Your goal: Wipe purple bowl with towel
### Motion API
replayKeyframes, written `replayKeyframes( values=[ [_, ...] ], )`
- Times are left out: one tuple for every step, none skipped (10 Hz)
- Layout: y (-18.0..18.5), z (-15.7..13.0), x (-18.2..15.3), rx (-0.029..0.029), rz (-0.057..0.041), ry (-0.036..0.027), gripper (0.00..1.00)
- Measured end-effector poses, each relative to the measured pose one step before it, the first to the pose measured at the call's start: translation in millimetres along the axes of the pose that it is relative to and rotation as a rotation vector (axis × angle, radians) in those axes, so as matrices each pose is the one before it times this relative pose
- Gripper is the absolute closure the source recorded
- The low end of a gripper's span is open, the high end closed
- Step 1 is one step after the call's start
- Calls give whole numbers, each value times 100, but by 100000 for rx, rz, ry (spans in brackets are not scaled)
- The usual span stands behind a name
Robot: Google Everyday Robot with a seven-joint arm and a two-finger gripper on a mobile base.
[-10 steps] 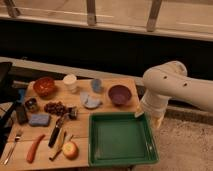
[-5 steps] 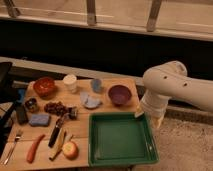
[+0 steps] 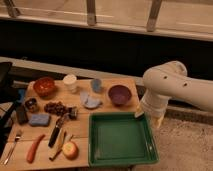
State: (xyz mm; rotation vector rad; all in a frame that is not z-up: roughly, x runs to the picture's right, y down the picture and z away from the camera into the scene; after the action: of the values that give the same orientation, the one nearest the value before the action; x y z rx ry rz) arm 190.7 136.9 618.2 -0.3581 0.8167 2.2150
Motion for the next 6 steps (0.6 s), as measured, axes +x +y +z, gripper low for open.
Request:
replayKeyframes(
  values=[
    [1, 0, 2, 1, -5, 3, 35],
    [-3, 3, 0, 5, 4, 1, 35],
    [-1, -1, 0, -2, 2, 0, 35],
    [-4, 16, 0, 22, 3, 26, 35],
    [-18, 19, 28, 76, -77, -9, 35],
    [-88, 12, 70, 456, -742, -588, 35]
  ],
)
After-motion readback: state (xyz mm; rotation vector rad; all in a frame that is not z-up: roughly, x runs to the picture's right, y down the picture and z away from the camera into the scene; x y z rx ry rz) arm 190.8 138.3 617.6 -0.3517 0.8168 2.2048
